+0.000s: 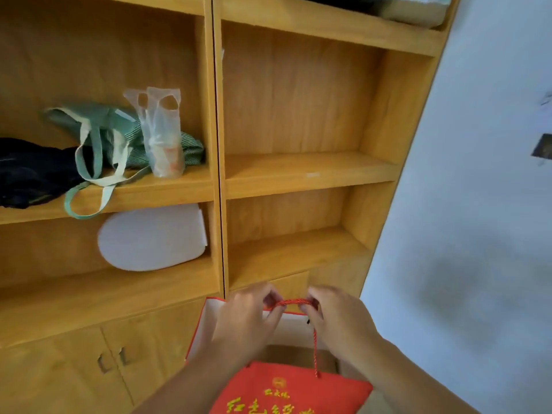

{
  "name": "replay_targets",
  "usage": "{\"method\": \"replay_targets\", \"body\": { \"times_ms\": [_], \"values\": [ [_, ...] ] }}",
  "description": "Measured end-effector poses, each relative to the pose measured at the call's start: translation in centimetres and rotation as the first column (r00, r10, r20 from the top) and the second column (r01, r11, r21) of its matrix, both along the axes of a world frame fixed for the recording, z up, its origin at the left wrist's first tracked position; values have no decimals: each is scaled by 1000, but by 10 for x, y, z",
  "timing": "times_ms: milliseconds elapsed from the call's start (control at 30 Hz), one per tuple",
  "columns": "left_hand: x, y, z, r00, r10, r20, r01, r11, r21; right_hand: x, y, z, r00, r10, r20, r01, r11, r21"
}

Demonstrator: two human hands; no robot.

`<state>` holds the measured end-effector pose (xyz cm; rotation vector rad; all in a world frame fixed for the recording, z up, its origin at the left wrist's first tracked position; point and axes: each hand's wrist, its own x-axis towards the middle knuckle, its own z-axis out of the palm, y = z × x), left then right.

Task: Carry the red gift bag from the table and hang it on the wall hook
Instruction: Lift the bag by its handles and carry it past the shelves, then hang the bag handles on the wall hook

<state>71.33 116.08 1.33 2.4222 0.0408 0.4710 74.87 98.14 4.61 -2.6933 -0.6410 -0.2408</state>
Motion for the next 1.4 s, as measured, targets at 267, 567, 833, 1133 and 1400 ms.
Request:
{"method": "replay_targets", "body": {
  "times_ms": [267,567,833,1133,1400],
  "values": [
    [108,-3,10,953,-298,59,298,955,12,56,-13,-1,969,-238,-69,239,971,2],
    [167,-93,52,863,-501,68,497,865,68,68,-94,31,895,-446,-15,446,891,86],
    [215,-193,93,784,-601,156,606,795,22,86,-190,72,835,-549,-25,529,791,306],
    [291,-283,110,659,-727,190,741,671,-3,139,-263,87,680,-725,110,644,663,382],
    [394,-339,114,537,-830,153,844,530,-84,222,-311,92,604,-794,77,703,575,418]
  ]
}}
